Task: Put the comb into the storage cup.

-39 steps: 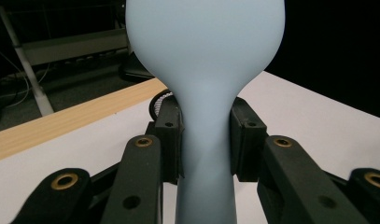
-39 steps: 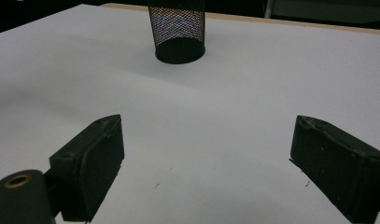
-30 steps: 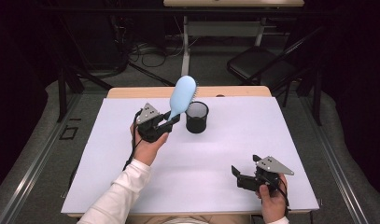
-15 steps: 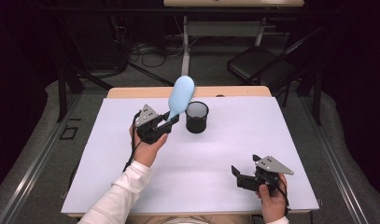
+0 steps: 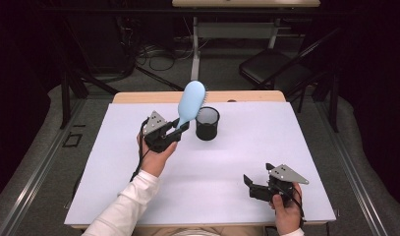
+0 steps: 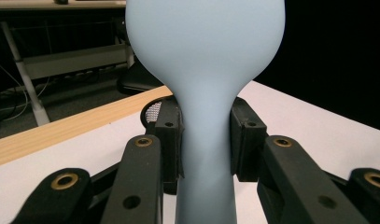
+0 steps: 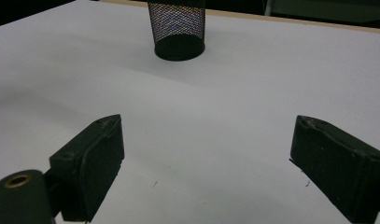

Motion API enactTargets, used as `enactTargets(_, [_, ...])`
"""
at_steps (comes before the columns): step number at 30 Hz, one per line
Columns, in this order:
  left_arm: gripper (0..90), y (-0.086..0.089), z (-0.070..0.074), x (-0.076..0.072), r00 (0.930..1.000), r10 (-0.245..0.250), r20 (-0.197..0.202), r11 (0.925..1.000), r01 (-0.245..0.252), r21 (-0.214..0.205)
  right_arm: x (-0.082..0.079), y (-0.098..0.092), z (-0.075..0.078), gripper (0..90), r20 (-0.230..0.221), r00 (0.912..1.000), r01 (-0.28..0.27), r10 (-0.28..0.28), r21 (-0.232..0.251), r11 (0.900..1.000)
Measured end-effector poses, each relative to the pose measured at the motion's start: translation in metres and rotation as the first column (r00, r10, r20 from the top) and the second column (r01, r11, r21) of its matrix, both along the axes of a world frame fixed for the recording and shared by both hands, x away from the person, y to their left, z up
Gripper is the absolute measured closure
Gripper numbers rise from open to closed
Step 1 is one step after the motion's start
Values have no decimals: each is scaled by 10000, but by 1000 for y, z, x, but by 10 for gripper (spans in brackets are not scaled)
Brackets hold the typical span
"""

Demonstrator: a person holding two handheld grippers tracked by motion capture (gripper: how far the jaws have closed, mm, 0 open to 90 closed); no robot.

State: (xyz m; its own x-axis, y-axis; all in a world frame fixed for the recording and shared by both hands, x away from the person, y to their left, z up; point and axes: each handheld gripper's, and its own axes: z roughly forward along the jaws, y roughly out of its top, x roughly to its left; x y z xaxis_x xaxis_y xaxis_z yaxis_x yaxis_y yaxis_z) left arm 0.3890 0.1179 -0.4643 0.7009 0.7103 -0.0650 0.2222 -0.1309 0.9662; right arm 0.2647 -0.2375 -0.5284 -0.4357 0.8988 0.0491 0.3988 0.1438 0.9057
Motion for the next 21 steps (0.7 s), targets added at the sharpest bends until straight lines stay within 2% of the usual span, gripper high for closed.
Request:
enactTargets(13, [693,4,1,-2,9999,76,86,10000,-76,-54,1,-1,1,95,-80,10000,44,-44,-24,10000])
enactTargets(21, [694,6,2,-2,9999,66,116,9999,-65,-89,10,-3,2,94,-609,9981,-25,22,-55,10000])
